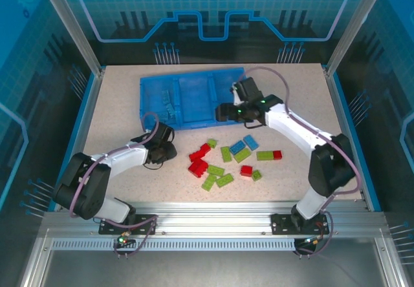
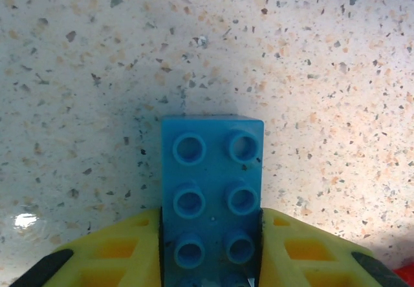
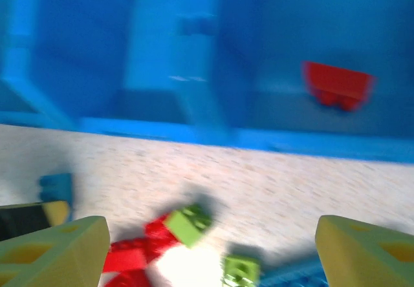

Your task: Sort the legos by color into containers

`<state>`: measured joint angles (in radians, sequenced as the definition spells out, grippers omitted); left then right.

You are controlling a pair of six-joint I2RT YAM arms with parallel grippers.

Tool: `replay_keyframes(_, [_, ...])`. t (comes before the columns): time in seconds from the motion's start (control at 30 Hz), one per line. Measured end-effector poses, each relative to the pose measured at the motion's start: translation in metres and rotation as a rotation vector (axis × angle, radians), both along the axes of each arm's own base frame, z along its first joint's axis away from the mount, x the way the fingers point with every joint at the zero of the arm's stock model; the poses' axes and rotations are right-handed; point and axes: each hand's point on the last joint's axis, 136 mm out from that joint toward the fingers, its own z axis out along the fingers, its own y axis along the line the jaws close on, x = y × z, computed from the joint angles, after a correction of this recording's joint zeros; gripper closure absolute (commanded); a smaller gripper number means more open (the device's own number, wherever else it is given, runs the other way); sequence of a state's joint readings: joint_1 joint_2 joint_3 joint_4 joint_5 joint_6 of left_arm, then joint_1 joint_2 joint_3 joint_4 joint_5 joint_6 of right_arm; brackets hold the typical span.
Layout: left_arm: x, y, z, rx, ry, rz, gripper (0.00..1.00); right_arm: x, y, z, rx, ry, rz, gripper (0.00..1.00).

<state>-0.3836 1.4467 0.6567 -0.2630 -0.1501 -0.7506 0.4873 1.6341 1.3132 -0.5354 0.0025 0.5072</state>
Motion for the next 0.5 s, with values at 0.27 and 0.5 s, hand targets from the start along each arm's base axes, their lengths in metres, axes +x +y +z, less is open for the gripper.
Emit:
replay_keyframes(0.27, [0.011,-0.002,0.034,-0.003,-0.077,-0.018,0.69,-0.027,-0.104,-0.041,-0.163,0.089,-0.220,0.13])
replay_keyframes(0.5, [0.051,-0.006,0.118,0.017,-0.295,-0.061,0.67,-0.081,-0.175,-0.097,-0.241,0.263,-0.374,0.17])
